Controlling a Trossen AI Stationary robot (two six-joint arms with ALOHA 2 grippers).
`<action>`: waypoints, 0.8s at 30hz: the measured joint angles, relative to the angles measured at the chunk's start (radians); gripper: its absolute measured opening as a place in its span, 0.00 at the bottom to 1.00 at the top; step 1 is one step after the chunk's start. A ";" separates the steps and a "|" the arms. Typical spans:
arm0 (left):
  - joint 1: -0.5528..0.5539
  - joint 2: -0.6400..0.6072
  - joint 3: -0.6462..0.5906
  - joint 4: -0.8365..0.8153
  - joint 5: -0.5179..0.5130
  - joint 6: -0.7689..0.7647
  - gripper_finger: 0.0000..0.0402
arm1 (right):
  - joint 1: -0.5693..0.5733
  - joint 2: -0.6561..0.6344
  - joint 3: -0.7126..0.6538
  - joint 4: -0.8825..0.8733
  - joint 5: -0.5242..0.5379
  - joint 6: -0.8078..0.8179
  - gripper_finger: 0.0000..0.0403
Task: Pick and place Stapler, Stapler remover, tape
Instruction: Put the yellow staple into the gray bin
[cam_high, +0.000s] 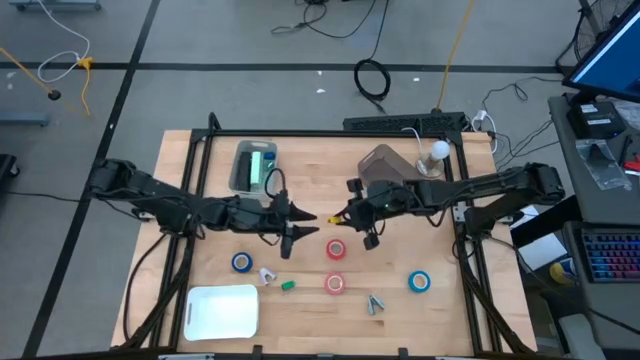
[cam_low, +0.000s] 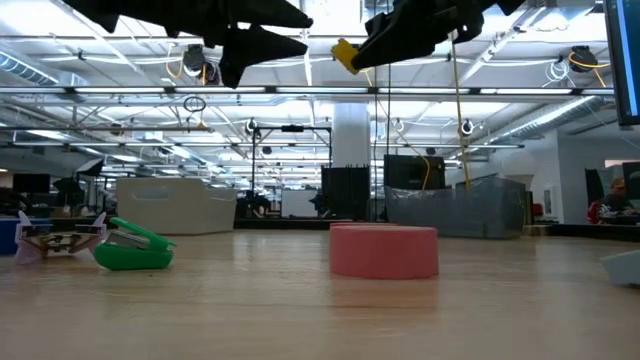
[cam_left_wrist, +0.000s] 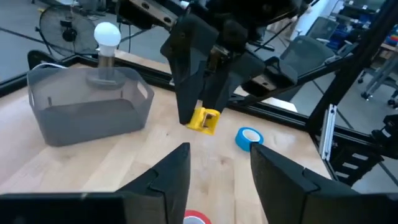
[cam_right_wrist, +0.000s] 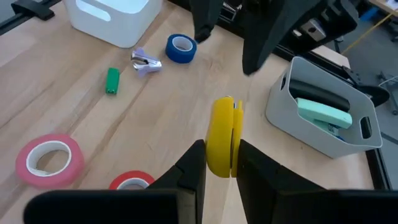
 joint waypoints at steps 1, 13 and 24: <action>0.000 0.007 0.006 -0.001 0.000 0.007 0.44 | 0.000 0.000 0.000 0.001 0.000 0.000 0.15; 0.000 0.124 0.145 -0.121 -0.020 0.150 0.55 | 0.000 0.000 0.000 -0.002 -0.038 0.044 0.15; 0.024 0.129 0.165 -0.123 -0.016 0.161 0.55 | 0.000 0.000 0.000 -0.018 -0.077 0.045 0.15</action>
